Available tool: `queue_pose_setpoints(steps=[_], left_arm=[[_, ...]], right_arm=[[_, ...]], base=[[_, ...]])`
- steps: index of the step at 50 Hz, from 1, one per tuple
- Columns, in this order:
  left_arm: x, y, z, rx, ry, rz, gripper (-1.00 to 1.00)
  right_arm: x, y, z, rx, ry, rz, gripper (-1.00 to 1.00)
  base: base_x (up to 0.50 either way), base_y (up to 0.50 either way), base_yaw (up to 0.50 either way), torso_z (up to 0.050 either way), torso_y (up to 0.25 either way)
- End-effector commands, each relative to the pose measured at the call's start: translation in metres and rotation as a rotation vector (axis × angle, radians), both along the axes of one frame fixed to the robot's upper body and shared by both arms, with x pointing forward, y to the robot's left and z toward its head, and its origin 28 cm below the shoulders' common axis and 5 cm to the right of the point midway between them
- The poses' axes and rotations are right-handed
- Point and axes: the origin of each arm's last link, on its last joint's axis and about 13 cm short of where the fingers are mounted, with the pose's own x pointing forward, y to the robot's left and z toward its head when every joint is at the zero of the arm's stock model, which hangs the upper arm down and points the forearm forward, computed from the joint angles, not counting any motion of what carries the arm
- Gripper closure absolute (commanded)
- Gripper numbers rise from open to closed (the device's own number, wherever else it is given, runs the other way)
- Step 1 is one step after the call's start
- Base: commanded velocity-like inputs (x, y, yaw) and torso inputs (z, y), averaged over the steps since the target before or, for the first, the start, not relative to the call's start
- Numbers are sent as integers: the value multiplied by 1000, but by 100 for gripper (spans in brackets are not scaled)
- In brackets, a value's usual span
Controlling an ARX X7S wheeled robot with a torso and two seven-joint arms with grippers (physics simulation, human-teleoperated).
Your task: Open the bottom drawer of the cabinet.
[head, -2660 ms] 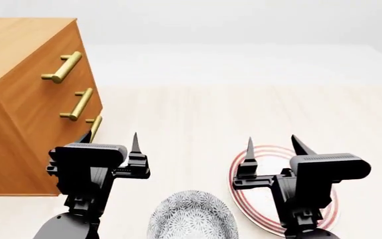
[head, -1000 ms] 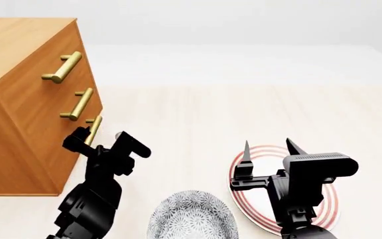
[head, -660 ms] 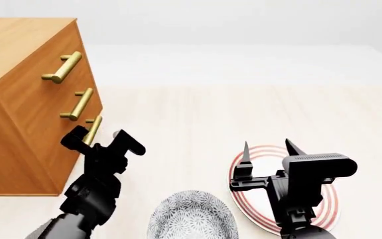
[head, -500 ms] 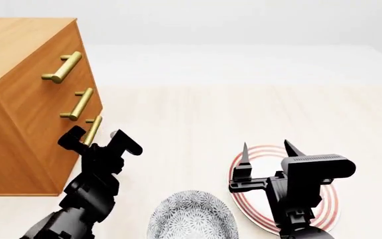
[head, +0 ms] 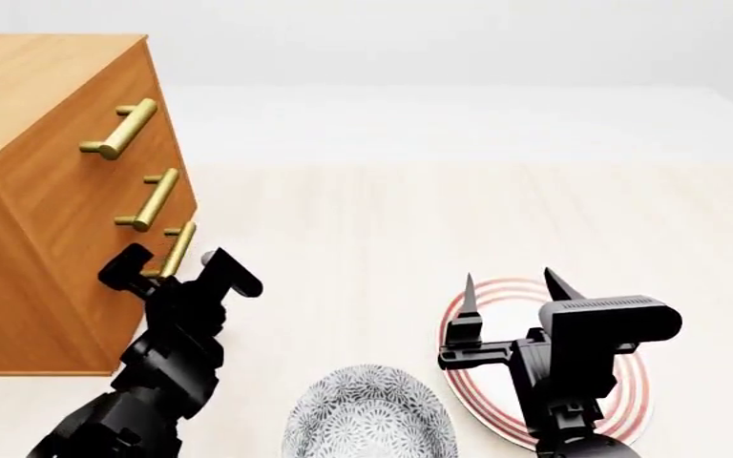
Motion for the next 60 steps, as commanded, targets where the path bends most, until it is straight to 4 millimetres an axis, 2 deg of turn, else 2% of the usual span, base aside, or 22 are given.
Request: queue_pose_setpoints(steps=[1, 3, 4, 24, 30, 38, 39, 42, 60], left_arm=[[-2, 2, -1, 11, 14, 25, -100], [-1, 2, -1, 12, 5, 20, -100], [-1, 2, -1, 14, 3, 22, 100], [-1, 0, -2, 43, -14, 6, 100], [-2, -11, 1, 24, -23, -6, 100], [-18, -32, 16, 4, -8, -86, 100], [-19, -35, 17, 52, -50, -15, 100], [-24, -42, 20, 17, -15, -80, 100], [-37, -68, 27, 22, 14, -154, 100]], right_arm=[[0, 0, -1, 2, 1, -3, -100], [0, 0, -1, 1, 2, -3, -100], [0, 0, -1, 2, 1, -3, -100], [0, 0, -2, 5, 2, -4, -100], [1, 1, -2, 4, 4, -1, -100], [1, 1, -1, 4, 4, 0, -100], [1, 1, -1, 4, 3, 1, -100], [1, 1, 0, 4, 3, 2, -100], [0, 0, -3, 9, 5, 1, -100]], base=[[0, 0, 0, 0, 0], [0, 0, 0, 0, 0], [0, 0, 0, 0, 0], [0, 0, 0, 0, 1], [0, 0, 0, 0, 0], [0, 0, 0, 0, 1], [0, 0, 0, 0, 0], [0, 0, 0, 0, 4], [0, 0, 0, 1, 4]])
